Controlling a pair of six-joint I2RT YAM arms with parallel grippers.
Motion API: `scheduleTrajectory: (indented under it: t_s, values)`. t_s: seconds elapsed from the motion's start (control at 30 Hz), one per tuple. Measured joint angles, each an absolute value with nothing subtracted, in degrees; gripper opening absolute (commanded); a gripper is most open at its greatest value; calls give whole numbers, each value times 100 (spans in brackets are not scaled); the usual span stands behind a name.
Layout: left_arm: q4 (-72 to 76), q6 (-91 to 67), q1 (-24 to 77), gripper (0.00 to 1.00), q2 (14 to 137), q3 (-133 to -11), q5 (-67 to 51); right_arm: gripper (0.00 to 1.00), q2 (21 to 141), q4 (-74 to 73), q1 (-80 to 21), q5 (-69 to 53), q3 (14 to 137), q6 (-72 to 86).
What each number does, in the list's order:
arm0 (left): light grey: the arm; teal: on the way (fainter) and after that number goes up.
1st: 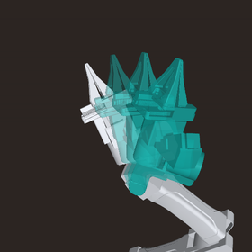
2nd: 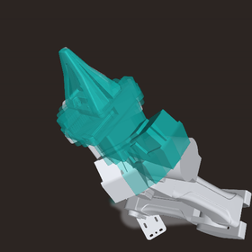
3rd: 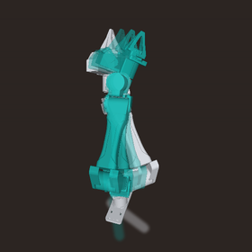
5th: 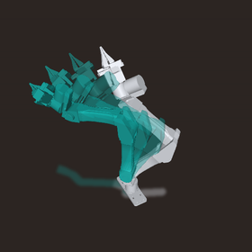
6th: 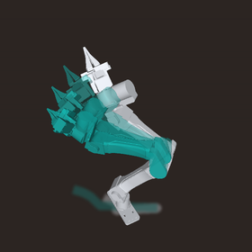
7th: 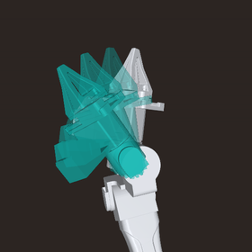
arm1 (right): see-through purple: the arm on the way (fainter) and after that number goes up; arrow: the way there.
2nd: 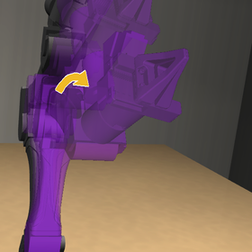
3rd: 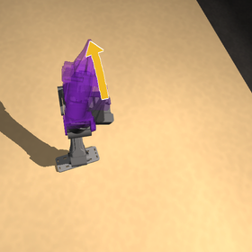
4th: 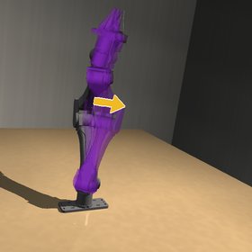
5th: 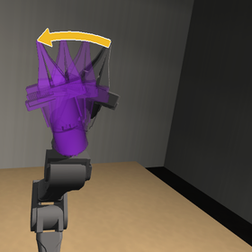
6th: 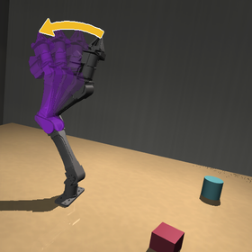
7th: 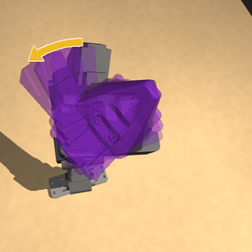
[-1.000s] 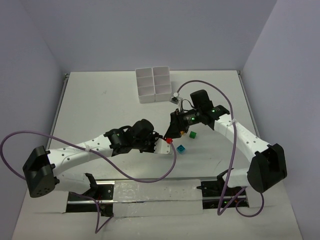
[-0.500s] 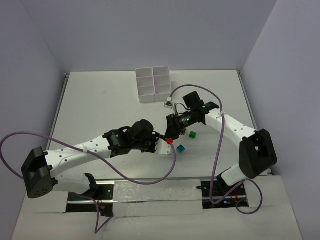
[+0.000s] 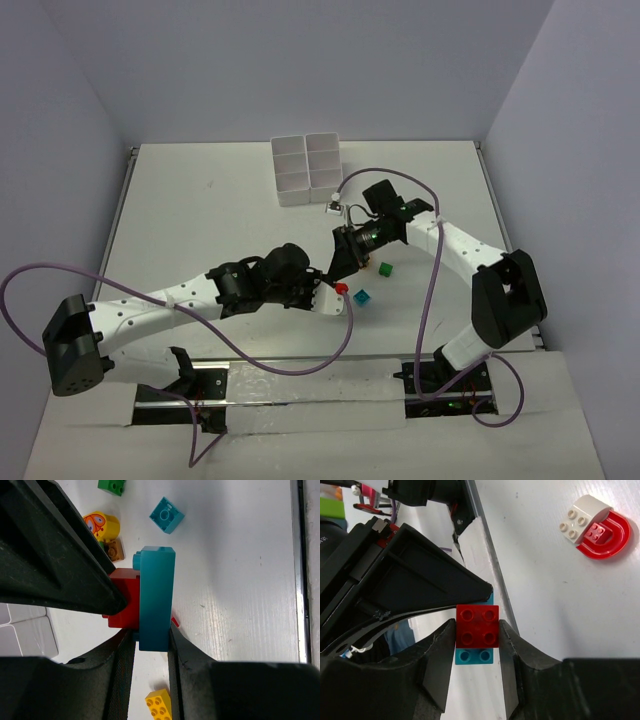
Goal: Sort the legos into containers by color
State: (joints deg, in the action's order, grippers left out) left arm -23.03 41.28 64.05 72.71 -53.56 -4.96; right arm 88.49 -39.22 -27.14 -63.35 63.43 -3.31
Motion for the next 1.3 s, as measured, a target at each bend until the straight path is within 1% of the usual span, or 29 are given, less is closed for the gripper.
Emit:
scheduleTrajectory:
  t_s: [0.07, 0.13, 0.17, 0.23, 0.3, 0.4, 0.47, 0.5, 0.53, 0.57, 0.93, 1.3]
  values:
    - [-2294, 4130, 6405, 0, 7271, -5356, -481, 49, 8884, -4022, -2714, -6341, 6414, -412]
    - [-2292, 4130, 6405, 0, 7271, -5356, -471, 54, 8911, -4082, -2714, -6360, 6460, -458]
    - [-2292, 4132, 6405, 0, 7271, -5356, -471, 55, 8920, -4117, -2714, -6391, 6474, -481]
    - [-2288, 4136, 6405, 0, 7271, -5356, -467, 52, 8937, -4190, -2714, -6446, 6504, -534]
    - [-2287, 4142, 6407, 0, 7271, -5356, -464, 48, 8952, -4231, -2714, -6458, 6526, -580]
    - [-2292, 4142, 6410, 0, 7258, -5356, -468, 39, 8994, -4260, -2711, -6429, 6536, -636]
    - [-2302, 4142, 6414, 0, 7255, -5356, -467, 25, 9026, -4277, -2711, -6441, 6541, -655]
    - [-2305, 4141, 6416, 0, 7255, -5356, -467, 16, 9038, -4291, -2711, -6451, 6549, -669]
    - [-2305, 4143, 6418, 0, 7255, -5356, -465, 1, 9043, -4306, -2711, -6453, 6568, -694]
    - [-2301, 4147, 6418, 0, 7255, -5356, -456, 0, 9047, -4317, -2711, -6451, 6579, -700]
    - [-2167, 4250, 6481, 0, 7143, -5335, -403, 0, 9045, -4600, -2536, -6503, 6829, -713]
    - [-2375, 4248, 6898, 0, 7067, -4985, -654, 0, 9035, -4536, -1922, -6709, 7487, -495]
